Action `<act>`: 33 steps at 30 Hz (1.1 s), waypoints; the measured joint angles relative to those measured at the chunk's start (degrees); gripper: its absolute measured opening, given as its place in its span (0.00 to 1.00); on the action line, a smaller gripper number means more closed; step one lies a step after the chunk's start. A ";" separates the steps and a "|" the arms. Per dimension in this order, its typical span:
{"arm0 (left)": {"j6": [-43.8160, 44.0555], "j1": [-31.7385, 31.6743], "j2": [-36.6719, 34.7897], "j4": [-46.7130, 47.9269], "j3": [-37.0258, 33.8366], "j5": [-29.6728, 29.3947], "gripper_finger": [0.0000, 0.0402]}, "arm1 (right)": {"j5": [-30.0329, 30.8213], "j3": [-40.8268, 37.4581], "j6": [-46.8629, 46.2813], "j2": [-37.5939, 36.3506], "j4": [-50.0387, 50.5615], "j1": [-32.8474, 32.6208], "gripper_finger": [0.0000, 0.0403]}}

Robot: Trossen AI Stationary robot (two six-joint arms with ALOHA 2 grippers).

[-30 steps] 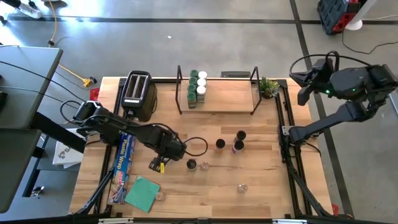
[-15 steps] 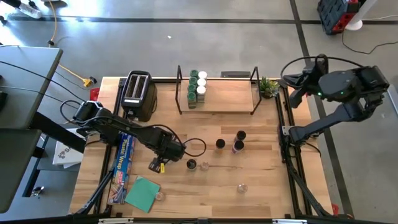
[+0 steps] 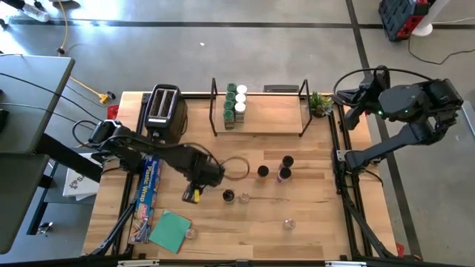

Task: Shelf spices
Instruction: Put the white seasoning bottle on the shelf aligned with the other white seasoning bottles

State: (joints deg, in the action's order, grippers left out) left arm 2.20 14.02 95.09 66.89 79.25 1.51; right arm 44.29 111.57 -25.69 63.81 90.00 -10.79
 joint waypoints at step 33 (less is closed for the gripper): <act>-18.82 -32.16 35.39 13.95 54.72 -6.76 0.55 | 0.66 0.00 -2.83 -0.02 0.01 0.02 0.01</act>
State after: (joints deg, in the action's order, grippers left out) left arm -16.62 -18.14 130.48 80.84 133.97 -5.26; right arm 44.95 111.57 -28.51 63.79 90.01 -10.76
